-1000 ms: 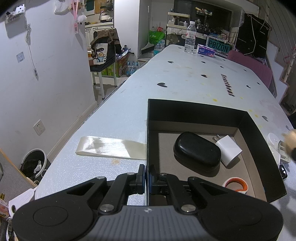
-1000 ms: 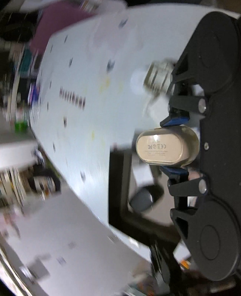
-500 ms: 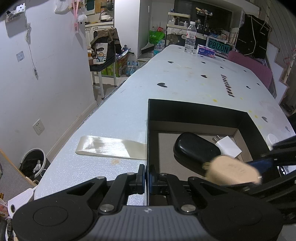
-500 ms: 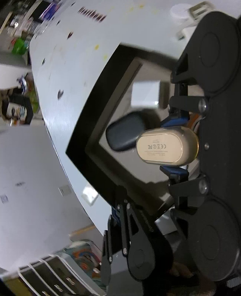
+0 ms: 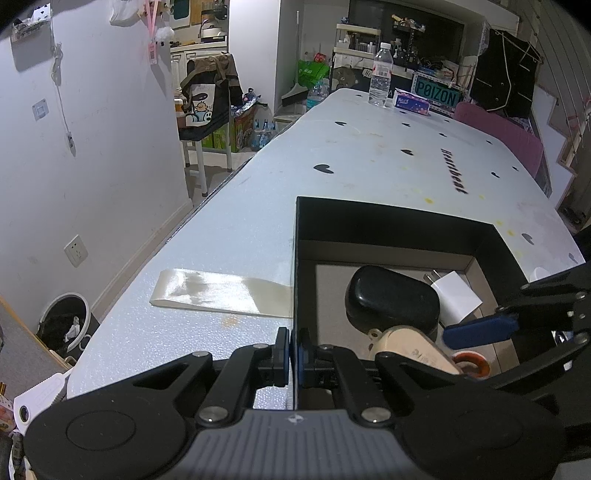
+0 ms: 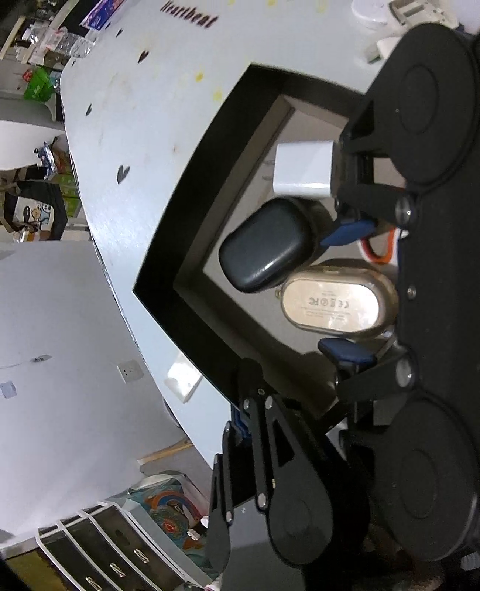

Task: Organize rigid objects
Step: 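Carry the beige case into the box and release it beside the earbud case, then move the right gripper to the white charger block and grasp it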

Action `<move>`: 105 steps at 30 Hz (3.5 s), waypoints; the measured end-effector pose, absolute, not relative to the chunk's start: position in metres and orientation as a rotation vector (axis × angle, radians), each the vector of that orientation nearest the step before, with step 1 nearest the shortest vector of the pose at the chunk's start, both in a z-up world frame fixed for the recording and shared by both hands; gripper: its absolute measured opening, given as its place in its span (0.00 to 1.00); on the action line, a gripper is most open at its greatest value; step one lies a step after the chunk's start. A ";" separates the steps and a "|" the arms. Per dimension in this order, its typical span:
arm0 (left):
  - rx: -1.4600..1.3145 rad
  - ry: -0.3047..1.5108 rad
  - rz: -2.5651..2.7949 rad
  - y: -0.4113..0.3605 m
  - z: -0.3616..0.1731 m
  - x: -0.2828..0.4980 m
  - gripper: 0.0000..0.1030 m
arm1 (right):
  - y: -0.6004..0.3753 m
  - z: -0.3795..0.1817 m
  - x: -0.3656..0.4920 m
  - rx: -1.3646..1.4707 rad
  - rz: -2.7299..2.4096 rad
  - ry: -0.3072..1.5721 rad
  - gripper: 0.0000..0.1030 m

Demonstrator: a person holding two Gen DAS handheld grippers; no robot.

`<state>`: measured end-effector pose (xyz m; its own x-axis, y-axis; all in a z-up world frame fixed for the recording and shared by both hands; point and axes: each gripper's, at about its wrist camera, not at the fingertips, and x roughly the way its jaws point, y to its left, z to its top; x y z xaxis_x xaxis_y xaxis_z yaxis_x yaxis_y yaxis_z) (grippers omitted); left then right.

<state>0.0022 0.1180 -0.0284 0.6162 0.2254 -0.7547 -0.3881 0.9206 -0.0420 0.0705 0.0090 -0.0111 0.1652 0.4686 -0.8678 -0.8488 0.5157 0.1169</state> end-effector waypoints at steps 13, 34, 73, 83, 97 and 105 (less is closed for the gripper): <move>-0.209 0.836 0.357 0.119 -0.028 0.002 0.04 | -0.002 -0.017 0.073 -0.400 0.994 1.091 0.40; -0.212 0.837 0.359 0.118 -0.030 0.004 0.04 | -0.027 0.014 0.063 -0.384 0.853 1.008 0.56; -0.213 0.837 0.359 0.119 -0.029 0.004 0.04 | -0.177 0.033 0.035 -0.058 0.367 0.814 0.98; -0.213 0.838 0.359 0.119 -0.029 0.004 0.04 | -0.206 -0.011 0.068 0.122 0.254 0.829 0.84; -0.213 0.838 0.358 0.119 -0.029 0.004 0.04 | -0.149 -0.041 0.125 0.261 0.222 0.975 0.78; -0.213 0.837 0.359 0.119 -0.030 0.004 0.04 | -0.121 -0.047 0.135 0.212 0.168 1.016 0.76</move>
<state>0.0041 0.1191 -0.0296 0.6144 0.2259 -0.7560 -0.3917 0.9191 -0.0437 0.1353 -0.1210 -0.0473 0.5168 0.2365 -0.8228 -0.0406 0.9668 0.2523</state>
